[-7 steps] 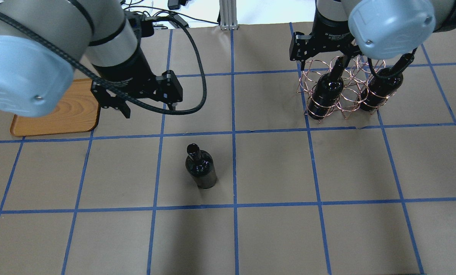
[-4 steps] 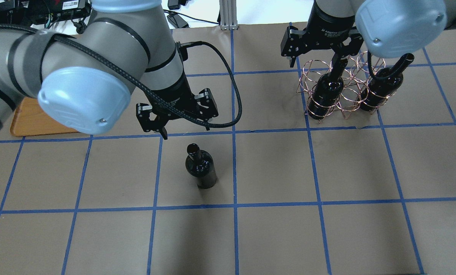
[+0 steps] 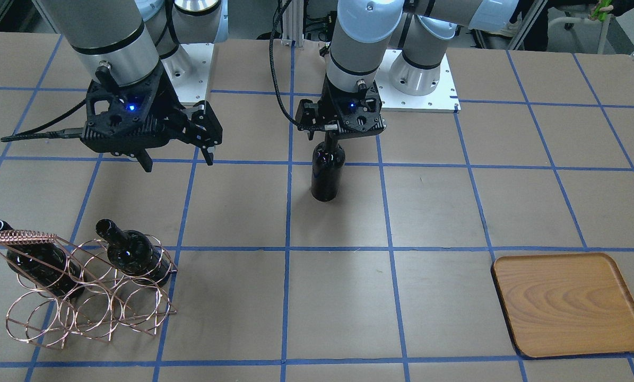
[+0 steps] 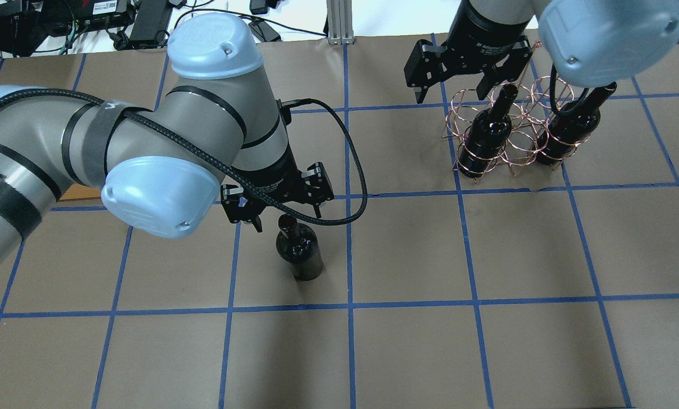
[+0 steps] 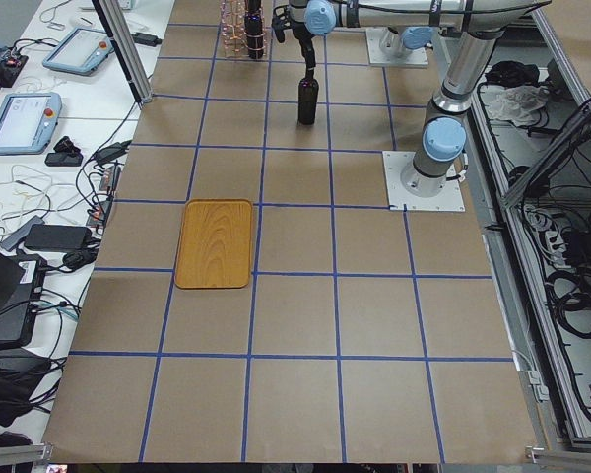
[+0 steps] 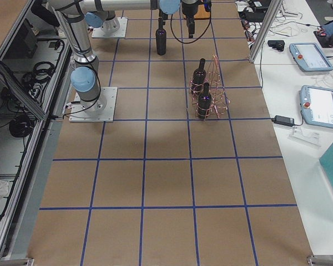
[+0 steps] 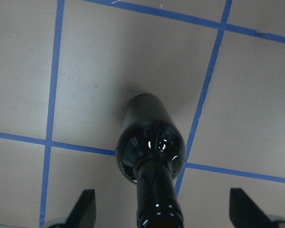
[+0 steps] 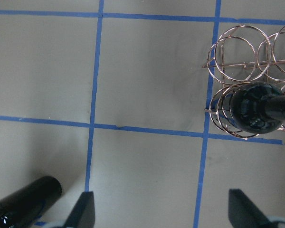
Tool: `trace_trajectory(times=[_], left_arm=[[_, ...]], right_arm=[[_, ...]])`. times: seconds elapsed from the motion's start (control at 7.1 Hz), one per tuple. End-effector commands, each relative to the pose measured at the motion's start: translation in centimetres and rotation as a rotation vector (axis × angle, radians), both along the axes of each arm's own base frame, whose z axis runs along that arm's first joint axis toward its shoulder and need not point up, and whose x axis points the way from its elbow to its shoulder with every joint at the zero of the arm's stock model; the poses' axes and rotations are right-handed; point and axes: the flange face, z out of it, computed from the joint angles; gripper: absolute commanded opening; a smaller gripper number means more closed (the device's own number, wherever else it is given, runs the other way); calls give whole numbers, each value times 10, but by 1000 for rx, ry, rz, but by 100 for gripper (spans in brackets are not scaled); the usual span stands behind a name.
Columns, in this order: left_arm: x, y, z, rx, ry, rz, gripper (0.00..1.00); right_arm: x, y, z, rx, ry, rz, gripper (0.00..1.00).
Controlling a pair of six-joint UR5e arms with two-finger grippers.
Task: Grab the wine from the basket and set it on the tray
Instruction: 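Move the left gripper over the standing bottle and grasp its neck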
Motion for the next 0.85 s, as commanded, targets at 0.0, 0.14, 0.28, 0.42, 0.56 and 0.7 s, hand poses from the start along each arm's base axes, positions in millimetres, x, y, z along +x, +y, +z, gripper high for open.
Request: trace_trajectory(times=[0.0,0.14,0.28,0.42,0.56,0.7], left_arm=[[-1,1,-6,13,3,6,99],[0,2,-9,20,1,4,99],[0,2,-12,30,-1,7,96],[-1,2,-12,27,0,7,85],[-1,2,-12,27,0,7,82],[-3,2,-11,32,24,9,70]], right_arm=[[-9,16,8,28,64,38,100],[-11,25,15,19,73,24,100],[-11,26,15,30,74,23,100],[-12,34,22,30,73,20,100],[-16,35,23,36,68,-8,100],[-23,35,20,61,57,-57,100]])
